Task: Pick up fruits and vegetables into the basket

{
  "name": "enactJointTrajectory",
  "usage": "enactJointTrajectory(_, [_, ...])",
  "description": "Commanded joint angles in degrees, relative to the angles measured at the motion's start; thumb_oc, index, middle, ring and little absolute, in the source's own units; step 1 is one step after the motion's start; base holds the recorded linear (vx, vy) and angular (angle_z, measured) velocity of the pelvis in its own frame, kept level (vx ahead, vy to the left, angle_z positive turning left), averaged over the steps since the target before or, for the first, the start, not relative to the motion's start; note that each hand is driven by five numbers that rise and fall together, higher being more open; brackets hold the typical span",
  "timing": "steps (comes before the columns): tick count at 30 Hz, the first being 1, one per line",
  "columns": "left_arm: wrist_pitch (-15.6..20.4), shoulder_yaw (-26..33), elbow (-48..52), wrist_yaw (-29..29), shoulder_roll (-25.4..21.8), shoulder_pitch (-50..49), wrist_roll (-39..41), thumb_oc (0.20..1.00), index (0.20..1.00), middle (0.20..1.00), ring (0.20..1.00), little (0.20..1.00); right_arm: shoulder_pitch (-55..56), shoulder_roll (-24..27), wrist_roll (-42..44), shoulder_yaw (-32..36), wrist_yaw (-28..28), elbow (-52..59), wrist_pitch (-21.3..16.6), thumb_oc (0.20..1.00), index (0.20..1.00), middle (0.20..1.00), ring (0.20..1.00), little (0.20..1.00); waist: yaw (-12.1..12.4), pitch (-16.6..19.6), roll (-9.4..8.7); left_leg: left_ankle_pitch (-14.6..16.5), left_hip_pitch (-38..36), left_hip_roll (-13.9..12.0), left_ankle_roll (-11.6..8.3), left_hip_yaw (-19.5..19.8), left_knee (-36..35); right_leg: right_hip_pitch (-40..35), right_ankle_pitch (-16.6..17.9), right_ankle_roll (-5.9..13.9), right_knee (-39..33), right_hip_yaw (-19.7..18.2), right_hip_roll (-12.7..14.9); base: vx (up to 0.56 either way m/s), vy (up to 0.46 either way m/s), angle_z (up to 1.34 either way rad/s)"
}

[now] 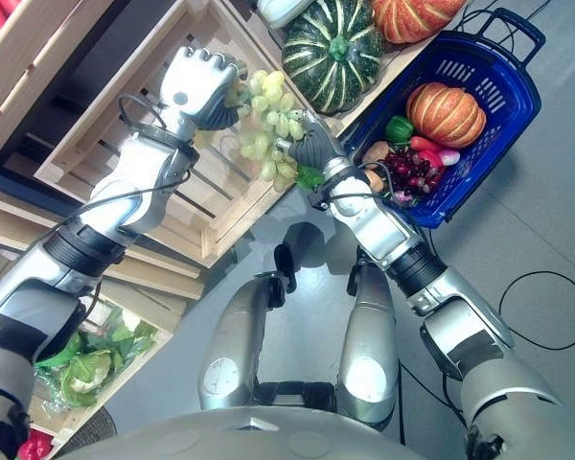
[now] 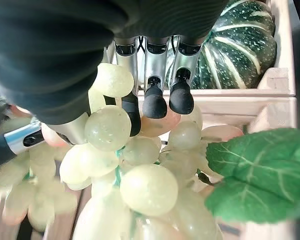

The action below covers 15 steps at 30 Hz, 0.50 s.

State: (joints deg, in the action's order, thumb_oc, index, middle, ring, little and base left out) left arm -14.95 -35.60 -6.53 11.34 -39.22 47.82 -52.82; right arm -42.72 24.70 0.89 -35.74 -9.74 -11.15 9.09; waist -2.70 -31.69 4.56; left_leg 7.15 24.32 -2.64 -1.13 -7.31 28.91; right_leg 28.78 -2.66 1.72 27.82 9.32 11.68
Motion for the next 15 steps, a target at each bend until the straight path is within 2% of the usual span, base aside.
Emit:
enactJointTrajectory(1, [-2.37,5.07,2.56,8.61,-4.11,0.0,-0.87,1.0,1.0,1.0,1.0,1.0,1.18,-2.01,-0.9,-1.13,1.72,4.25,-1.77,0.2,0.2,0.2,0.2,0.2,0.81,1.9,-2.89,1.58,-0.66,1.1,0.83,-0.2,-1.36,-4.08,-2.81,3.38,-1.22,-1.18,0.1,0.0,-0.037,-0.07])
enactJointTrajectory(4, [-3.37,6.74,0.71,11.97,-4.19,-2.16,1.96,1.0,1.0,1.0,1.0,1.0,3.08,-1.41,-0.68,-0.28,1.27,4.88,-2.56,0.2,0.2,0.2,0.2,0.2,0.7,1.9,-3.27,1.57,-0.52,0.94,0.91,-0.36,-1.26,-3.92,-2.81,3.28,-1.22,-1.25,-0.22,-0.01,-0.034,-0.01])
enactJointTrajectory(9, [-2.72,10.54,-2.71,18.72,-3.33,-6.36,9.53,1.0,1.0,1.0,1.0,1.0,5.85,-0.48,-3.51,0.87,2.06,6.42,-4.72,0.2,0.2,0.2,0.2,0.2,0.49,1.9,-3.62,1.7,-0.35,0.61,0.92,-0.63,-0.98,-3.54,-3.2,3.24,-0.8,-1.4,-0.68,0.0,0.0,-0.01])
enactJointTrajectory(12, [-2.91,12.8,-4.07,16.9,-1.84,-9.78,18.46,1.0,1.0,1.0,1.0,1.0,8.43,0.88,-5.52,2.25,1.49,8.85,-5.35,0.2,0.2,0.2,0.2,0.2,0.2,1.9,-3.65,2.1,-0.49,0.5,0.95,-0.79,-0.74,-3.44,-3.86,3.36,-0.18,-1.65,-1.06,0.01,0.002,-0.01])
enactJointTrajectory(15, [-3.23,14.58,-5.42,16.66,-0.66,-12.94,23.29,1.0,1.0,1.0,1.0,1.0,10.85,1.89,-6.95,3.97,0.02,10.8,-6.33,0.2,0.2,0.2,0.2,0.2,-0.22,1.9,-3.6,2.04,-0.53,0.48,1.01,-0.88,-0.81,-3.27,-3.9,3.36,-0.13,-1.94,-1.36,0.0,0.0,0.0])
